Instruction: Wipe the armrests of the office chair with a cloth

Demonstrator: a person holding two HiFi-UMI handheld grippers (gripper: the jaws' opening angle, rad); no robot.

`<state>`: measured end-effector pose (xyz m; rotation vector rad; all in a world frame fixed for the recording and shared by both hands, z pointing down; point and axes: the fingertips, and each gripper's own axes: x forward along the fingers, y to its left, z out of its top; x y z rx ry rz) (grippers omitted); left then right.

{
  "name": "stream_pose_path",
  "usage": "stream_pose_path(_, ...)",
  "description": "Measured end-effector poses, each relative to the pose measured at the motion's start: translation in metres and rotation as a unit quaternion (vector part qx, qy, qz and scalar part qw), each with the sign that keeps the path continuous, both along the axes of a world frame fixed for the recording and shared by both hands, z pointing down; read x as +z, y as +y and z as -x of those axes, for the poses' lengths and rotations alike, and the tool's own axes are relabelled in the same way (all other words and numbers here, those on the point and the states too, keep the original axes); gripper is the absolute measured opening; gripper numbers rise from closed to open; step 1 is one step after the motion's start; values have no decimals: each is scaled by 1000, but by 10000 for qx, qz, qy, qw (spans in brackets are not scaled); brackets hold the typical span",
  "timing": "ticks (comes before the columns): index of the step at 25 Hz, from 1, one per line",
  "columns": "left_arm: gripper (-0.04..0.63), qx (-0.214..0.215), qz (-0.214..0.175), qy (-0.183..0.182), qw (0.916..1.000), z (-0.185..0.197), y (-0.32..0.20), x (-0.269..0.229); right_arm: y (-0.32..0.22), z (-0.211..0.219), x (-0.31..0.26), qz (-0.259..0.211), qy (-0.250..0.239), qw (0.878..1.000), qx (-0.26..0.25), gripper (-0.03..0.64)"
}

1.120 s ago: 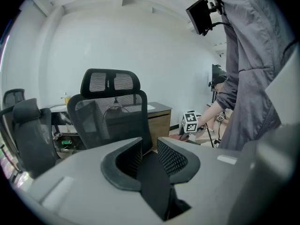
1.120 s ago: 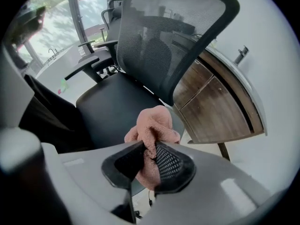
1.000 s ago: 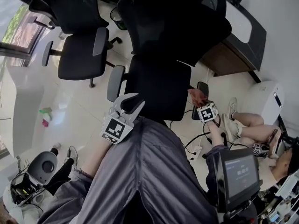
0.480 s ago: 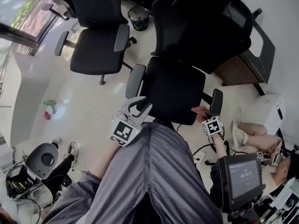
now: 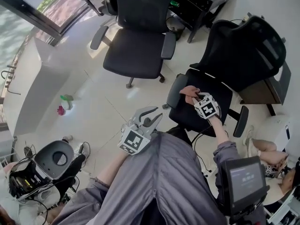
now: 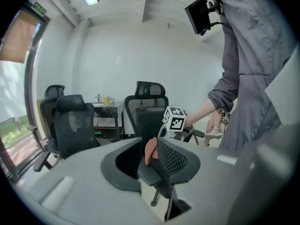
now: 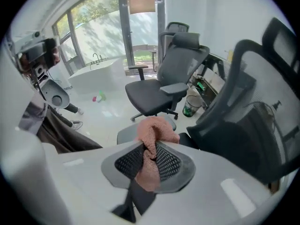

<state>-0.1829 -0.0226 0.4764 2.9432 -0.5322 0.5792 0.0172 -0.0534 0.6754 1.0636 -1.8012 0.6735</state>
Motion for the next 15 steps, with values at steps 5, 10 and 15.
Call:
stream_pose_path(5, 117, -508, 132, -126, 9985, 55, -11, 0, -57, 24, 37, 567, 821, 9942, -412, 61)
stream_pose_path(10, 117, -909, 126, -411, 9949, 72, -13, 0, -98, 21, 68, 489, 1002, 9923, -545, 63)
stream_pose_path(15, 114, -1251, 123, -759, 9892, 73, -25, -2, -98, 29, 105, 803, 1146, 9851, -1001, 78)
